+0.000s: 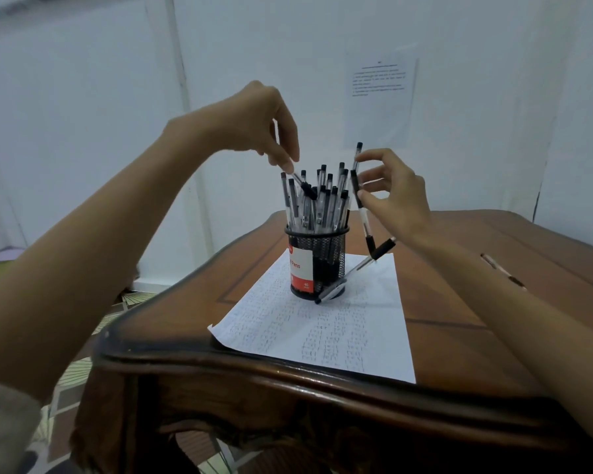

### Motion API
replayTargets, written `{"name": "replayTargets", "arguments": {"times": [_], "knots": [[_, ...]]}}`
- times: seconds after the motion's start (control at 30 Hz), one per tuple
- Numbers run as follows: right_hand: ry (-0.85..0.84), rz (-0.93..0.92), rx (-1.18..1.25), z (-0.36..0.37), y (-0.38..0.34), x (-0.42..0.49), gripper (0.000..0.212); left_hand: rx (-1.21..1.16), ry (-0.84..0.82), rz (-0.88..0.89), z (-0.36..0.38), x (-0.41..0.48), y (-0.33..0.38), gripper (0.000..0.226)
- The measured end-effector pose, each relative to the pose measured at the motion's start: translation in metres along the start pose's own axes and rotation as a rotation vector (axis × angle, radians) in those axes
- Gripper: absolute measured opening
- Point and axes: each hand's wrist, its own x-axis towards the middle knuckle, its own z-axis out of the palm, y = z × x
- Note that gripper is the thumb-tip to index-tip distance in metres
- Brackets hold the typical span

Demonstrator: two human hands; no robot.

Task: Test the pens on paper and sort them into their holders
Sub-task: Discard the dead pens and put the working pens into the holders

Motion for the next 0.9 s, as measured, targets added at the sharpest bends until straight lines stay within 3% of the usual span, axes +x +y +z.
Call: {"name": "replayTargets", "arguments": {"times": [0.2, 0.43, 0.53, 0.7, 0.9], "knots": [[-0.046, -0.023, -0.134, 0.004, 0.008, -0.008, 0.046, -0.06, 0.092, 0.054, -0.019, -0.005, 0.011, 0.038], [-0.081, 0.092, -0.158, 0.004, 0.013, -0.009, 0.044, -0.013, -0.038, 0.066, 0.009, 0.01, 0.015, 0.08], [-0.077, 0.118, -0.151, 0.003, 0.014, -0.01, 0.038, 0.005, -0.013, 0.082, 0.026, 0.017, 0.011, 0.073], [-0.057, 0.172, -0.058, -0.003, 0.01, -0.008, 0.037, -0.011, 0.027, 0.067, 0.053, 0.013, -0.001, 0.043], [-0.156, 0.29, 0.109, -0.012, 0.008, -0.004, 0.039, -0.049, 0.113, 0.07, 0.067, 0.006, -0.015, 0.044]]}}
